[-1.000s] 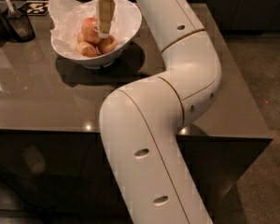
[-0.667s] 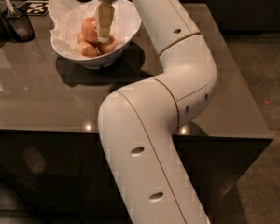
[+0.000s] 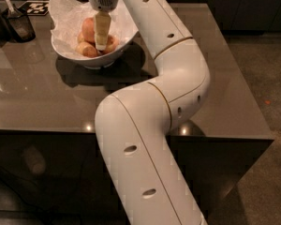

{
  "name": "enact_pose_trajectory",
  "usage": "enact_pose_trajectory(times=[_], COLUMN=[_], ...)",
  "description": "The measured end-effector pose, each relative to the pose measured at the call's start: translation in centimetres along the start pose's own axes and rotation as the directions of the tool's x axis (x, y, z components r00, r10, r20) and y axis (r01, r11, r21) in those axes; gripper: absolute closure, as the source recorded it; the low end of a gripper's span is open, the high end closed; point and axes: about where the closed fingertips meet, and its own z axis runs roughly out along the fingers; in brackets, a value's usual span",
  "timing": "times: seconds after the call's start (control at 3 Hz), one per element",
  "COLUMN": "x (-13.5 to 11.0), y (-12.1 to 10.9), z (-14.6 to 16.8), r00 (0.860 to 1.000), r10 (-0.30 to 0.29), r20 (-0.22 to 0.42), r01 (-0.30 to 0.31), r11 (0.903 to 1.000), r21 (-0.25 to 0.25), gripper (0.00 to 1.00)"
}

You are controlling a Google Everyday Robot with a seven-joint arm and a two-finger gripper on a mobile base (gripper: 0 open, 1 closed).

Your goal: Pick apple from white bowl

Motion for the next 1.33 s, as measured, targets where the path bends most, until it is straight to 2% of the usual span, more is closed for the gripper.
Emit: enact_pose_trajectory(times=[1.33], x=[0.1], y=[0.5], z=[2.2], r00=[1.0], r10=[-0.031], r20=[0.001], r01=[0.031], r11=[0.9988], r21=[-0.039], gripper=[0.0])
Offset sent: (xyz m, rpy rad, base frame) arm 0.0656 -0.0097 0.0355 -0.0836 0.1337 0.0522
